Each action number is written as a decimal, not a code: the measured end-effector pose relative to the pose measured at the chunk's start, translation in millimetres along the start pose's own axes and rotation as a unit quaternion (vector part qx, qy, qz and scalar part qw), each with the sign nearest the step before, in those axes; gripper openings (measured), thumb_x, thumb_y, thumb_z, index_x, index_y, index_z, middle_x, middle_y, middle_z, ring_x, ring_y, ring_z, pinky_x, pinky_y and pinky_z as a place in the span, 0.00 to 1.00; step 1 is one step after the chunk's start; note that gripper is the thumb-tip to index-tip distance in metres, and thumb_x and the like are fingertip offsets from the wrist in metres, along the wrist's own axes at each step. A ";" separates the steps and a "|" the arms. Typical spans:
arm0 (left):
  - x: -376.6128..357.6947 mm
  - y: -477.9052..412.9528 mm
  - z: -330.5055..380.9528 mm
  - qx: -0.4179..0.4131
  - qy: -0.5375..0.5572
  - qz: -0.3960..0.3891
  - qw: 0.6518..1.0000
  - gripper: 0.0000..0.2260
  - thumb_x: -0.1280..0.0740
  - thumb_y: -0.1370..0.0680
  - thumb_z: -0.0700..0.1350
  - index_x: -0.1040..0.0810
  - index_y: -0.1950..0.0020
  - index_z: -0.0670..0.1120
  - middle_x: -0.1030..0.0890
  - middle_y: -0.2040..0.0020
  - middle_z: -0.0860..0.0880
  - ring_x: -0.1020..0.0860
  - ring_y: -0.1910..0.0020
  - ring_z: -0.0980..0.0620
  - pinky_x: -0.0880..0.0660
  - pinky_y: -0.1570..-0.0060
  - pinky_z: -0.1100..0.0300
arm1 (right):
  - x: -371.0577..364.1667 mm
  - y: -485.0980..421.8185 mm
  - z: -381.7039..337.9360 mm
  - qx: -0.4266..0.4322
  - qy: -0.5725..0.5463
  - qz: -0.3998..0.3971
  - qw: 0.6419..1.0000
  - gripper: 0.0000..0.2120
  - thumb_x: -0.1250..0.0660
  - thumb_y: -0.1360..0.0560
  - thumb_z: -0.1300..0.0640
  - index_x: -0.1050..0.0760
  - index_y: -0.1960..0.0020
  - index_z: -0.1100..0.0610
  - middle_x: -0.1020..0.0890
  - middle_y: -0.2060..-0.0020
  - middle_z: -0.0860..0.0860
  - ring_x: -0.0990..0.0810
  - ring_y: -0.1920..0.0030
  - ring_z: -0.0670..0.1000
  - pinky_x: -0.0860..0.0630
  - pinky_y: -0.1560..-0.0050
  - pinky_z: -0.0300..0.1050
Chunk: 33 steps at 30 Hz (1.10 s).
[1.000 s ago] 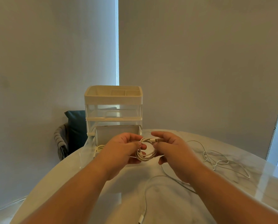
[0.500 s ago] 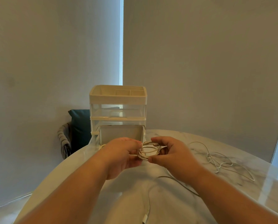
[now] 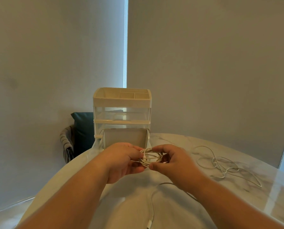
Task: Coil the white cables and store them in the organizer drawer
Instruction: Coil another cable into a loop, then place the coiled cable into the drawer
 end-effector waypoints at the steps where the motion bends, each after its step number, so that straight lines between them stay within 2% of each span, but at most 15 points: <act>1: 0.4 0.4 0.1 0.000 0.000 -0.001 1.000 0.08 0.35 0.20 0.36 0.20 0.43 0.37 0.16 0.49 0.35 0.17 0.54 0.43 0.18 0.57 0.56 | -1.3 -0.7 0.6 -0.003 0.000 0.001 1.000 0.16 0.21 0.32 0.57 0.19 0.47 0.45 0.18 0.63 0.45 0.24 0.68 0.37 0.27 0.65 0.31; 5: 3.5 1.5 1.9 0.002 -0.004 0.005 1.000 0.09 0.37 0.18 0.39 0.20 0.43 0.38 0.17 0.48 0.34 0.17 0.56 0.45 0.19 0.60 0.58 | -7.2 -3.1 7.0 -0.027 -0.014 0.011 0.999 0.11 0.21 0.31 0.54 0.20 0.54 0.43 0.20 0.71 0.43 0.26 0.72 0.40 0.28 0.68 0.36; 7: 5.6 2.2 2.7 -0.001 -0.007 0.009 1.000 0.09 0.37 0.18 0.40 0.20 0.43 0.38 0.16 0.48 0.35 0.17 0.56 0.45 0.20 0.60 0.58 | -10.7 -5.4 6.6 -0.032 -0.015 0.017 0.999 0.10 0.21 0.31 0.53 0.19 0.54 0.44 0.19 0.72 0.40 0.26 0.73 0.40 0.29 0.69 0.36; 10: 8.4 1.3 5.8 -0.021 0.005 0.037 0.999 0.08 0.35 0.19 0.40 0.22 0.44 0.37 0.16 0.50 0.36 0.17 0.57 0.45 0.18 0.59 0.57 | -15.9 -15.1 2.3 -0.029 0.001 0.038 0.999 0.11 0.20 0.32 0.52 0.18 0.53 0.46 0.18 0.67 0.43 0.24 0.70 0.41 0.27 0.65 0.38; 12: 12.3 -0.6 7.5 -0.038 0.013 0.076 0.996 0.06 0.34 0.20 0.38 0.22 0.47 0.37 0.16 0.53 0.37 0.17 0.58 0.45 0.18 0.54 0.52 | -20.1 -23.5 -1.6 -0.032 0.020 0.045 0.998 0.13 0.20 0.32 0.51 0.19 0.50 0.47 0.17 0.61 0.45 0.22 0.64 0.42 0.27 0.63 0.38; 14: 17.5 -5.2 7.5 -0.064 -0.005 0.114 0.991 0.04 0.34 0.20 0.38 0.21 0.50 0.38 0.16 0.53 0.40 0.17 0.54 0.46 0.18 0.47 0.48 | -23.7 -33.0 -6.0 -0.034 0.048 0.040 0.997 0.14 0.22 0.31 0.49 0.19 0.47 0.47 0.17 0.56 0.45 0.21 0.60 0.44 0.28 0.62 0.36; 16: 23.4 -10.5 4.5 -0.090 -0.065 0.154 0.982 0.04 0.34 0.20 0.39 0.21 0.47 0.45 0.17 0.49 0.44 0.17 0.49 0.47 0.19 0.46 0.49 | -26.4 -43.5 -11.3 -0.032 0.079 0.031 0.996 0.15 0.23 0.30 0.48 0.20 0.46 0.48 0.18 0.55 0.46 0.20 0.58 0.44 0.30 0.63 0.34; 18: 31.0 -18.3 -0.3 -0.141 -0.181 0.189 0.955 0.09 0.35 0.20 0.42 0.22 0.40 0.51 0.19 0.44 0.50 0.20 0.45 0.51 0.21 0.44 0.55 | -29.1 -54.2 -15.9 -0.031 0.100 0.026 0.994 0.15 0.23 0.29 0.48 0.21 0.46 0.49 0.18 0.56 0.45 0.21 0.59 0.44 0.31 0.65 0.34; 20: 35.8 -24.5 -5.7 -0.188 -0.277 0.205 0.920 0.13 0.36 0.19 0.44 0.26 0.34 0.53 0.22 0.39 0.53 0.23 0.41 0.54 0.25 0.42 0.59 | -33.4 -63.6 -18.5 -0.032 0.112 0.020 0.993 0.13 0.24 0.28 0.49 0.21 0.46 0.50 0.18 0.56 0.46 0.20 0.58 0.44 0.28 0.64 0.36; 23: 41.6 -36.7 -13.2 -0.198 -0.355 0.218 0.887 0.15 0.38 0.18 0.46 0.28 0.31 0.53 0.23 0.37 0.53 0.23 0.40 0.54 0.24 0.39 0.54 | -43.8 -74.9 -17.1 -0.037 0.134 0.011 0.990 0.10 0.25 0.27 0.50 0.22 0.49 0.50 0.19 0.58 0.47 0.21 0.60 0.46 0.27 0.63 0.38; 26: 42.2 -50.1 -20.9 -0.169 -0.430 0.214 0.861 0.12 0.40 0.17 0.50 0.25 0.35 0.56 0.20 0.43 0.54 0.22 0.45 0.53 0.24 0.40 0.49 | -55.4 -82.4 -13.1 -0.038 0.180 -0.008 0.983 0.06 0.27 0.27 0.50 0.22 0.54 0.49 0.19 0.60 0.48 0.21 0.59 0.48 0.26 0.61 0.40; 29: 35.8 -55.9 -25.3 -0.129 -0.525 0.202 0.817 0.11 0.44 0.17 0.52 0.24 0.41 0.58 0.21 0.48 0.55 0.26 0.46 0.52 0.32 0.36 0.48 | -61.9 -88.9 -11.1 -0.049 0.261 -0.018 0.964 0.07 0.31 0.28 0.46 0.25 0.60 0.48 0.20 0.61 0.48 0.21 0.56 0.52 0.23 0.49 0.49; 33: 30.4 -54.1 -24.4 -0.101 -0.585 0.192 0.781 0.13 0.48 0.18 0.53 0.24 0.44 0.58 0.22 0.47 0.53 0.28 0.46 0.50 0.36 0.37 0.46 | -60.6 -93.7 -8.3 -0.061 0.388 -0.050 0.918 0.15 0.41 0.25 0.41 0.20 0.53 0.49 0.20 0.53 0.50 0.28 0.44 0.54 0.34 0.45 0.53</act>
Point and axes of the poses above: each hand's wrist, its own y-axis away from the middle knuckle, its own x-axis out of the back of the hand, z = x × y, the point moved 1 cm from there along -y, towards the middle knuckle
